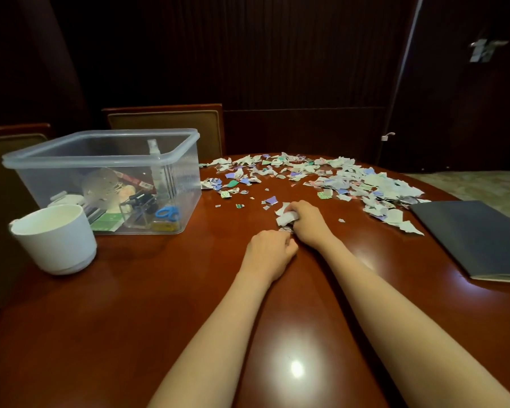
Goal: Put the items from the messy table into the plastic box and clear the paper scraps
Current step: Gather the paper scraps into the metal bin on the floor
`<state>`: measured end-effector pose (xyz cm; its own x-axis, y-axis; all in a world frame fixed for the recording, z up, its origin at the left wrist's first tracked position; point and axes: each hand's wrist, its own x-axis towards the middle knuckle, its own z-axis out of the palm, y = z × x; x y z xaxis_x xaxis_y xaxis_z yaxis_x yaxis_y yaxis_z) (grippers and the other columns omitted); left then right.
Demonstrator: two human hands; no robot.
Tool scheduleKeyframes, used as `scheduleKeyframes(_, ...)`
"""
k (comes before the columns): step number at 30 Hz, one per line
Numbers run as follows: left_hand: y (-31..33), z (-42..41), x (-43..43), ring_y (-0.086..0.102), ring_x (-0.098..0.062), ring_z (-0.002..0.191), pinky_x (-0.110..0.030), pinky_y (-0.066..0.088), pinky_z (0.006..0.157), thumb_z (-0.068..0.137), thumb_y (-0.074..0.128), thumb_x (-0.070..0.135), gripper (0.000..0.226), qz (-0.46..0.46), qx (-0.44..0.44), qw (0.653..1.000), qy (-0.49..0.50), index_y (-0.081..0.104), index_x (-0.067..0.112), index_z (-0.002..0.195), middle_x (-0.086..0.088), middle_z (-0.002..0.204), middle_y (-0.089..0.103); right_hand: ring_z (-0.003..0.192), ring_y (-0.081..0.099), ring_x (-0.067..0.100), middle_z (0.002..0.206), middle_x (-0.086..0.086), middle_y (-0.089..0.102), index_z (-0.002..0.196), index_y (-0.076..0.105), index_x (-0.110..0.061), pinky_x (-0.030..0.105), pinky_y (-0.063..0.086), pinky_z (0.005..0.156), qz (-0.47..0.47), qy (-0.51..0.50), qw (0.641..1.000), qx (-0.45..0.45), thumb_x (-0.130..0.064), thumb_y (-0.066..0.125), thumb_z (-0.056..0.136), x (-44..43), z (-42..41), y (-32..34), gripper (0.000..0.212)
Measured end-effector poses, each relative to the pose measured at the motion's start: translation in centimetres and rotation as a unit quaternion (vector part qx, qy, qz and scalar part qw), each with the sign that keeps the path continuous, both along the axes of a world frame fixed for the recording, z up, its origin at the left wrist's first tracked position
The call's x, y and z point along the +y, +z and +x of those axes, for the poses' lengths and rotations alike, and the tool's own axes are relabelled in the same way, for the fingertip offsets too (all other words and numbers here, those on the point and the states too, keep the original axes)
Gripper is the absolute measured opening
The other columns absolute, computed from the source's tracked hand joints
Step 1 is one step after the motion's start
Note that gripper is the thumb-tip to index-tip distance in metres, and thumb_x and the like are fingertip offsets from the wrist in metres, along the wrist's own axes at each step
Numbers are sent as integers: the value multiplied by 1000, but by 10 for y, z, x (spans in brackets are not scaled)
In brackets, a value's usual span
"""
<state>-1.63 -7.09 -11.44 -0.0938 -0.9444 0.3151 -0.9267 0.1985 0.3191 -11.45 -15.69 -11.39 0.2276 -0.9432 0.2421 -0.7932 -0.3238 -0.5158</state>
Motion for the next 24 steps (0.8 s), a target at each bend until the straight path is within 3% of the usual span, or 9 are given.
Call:
scheduleKeyframes(2,-1,-1,2,60,-31,84,-31,34,62,96,37,29,30,-8,9,1000,20,47,14,72,-14,88,65,108,52,31,119,15,58,115,59,-4,32,38,82,-4,-11,1000,-26,10,43,83,11,-3,-2,38)
scheduleKeyframes(4,-1,-1,4,60,-30,84,-29,37,63,96,36,32,34,-19,8,999,46,52,14,72,-13,87,65,102,54,26,113,11,61,114,60,-5,28,37,77,4,-39,991,-124,8,45,83,17,-9,-4,37)
scheduleKeyframes(7,-2,-1,5,63,-31,85,-32,47,70,95,36,33,42,-17,-4,997,79,64,6,80,-14,89,66,76,49,16,86,-1,58,99,64,-17,25,36,62,51,-78,940,-327,0,44,89,24,-17,-5,28)
scheduleKeyframes(10,1,-1,9,63,-28,80,-32,50,72,95,38,32,41,3,26,996,82,64,7,75,-12,80,64,54,35,11,64,-4,46,76,57,-21,21,28,44,115,-106,888,-433,-6,39,95,33,-20,-2,30)
scheduleKeyframes(12,4,2,14,57,-24,69,-28,45,66,94,39,30,42,1,84,994,73,55,11,60,-6,66,56,50,31,9,62,-3,43,86,60,-15,15,25,35,159,-111,852,-486,-5,36,97,42,-18,2,29)
scheduleKeyframes(15,12,9,23,43,-15,51,-24,34,56,94,43,24,51,-4,253,963,92,42,15,44,0,48,43,50,30,8,62,-2,41,107,58,-13,12,23,31,192,-115,828,-514,-8,35,100,55,-13,6,25)
scheduleKeyframes(18,19,18,28,37,-13,47,-27,32,55,92,47,20,49,30,453,878,151,42,13,44,-1,47,40,46,28,7,63,-1,39,110,55,-14,13,22,32,233,-121,799,-541,-5,31,99,66,-2,10,27)
scheduleKeyframes(22,24,38,39,23,-8,29,-16,20,35,90,48,16,43,105,689,702,150,34,15,49,6,35,28,29,26,3,58,0,39,107,56,-13,12,18,29,295,-75,711,-634,-4,25,100,86,21,17,33)
scheduleKeyframes(24,25,51,48,20,-6,23,-11,17,30,90,46,15,43,125,754,629,142,32,16,50,7,31,26,31,26,3,59,1,40,101,59,-14,13,19,30,307,-44,706,-637,-7,24,101,98,33,21,36)
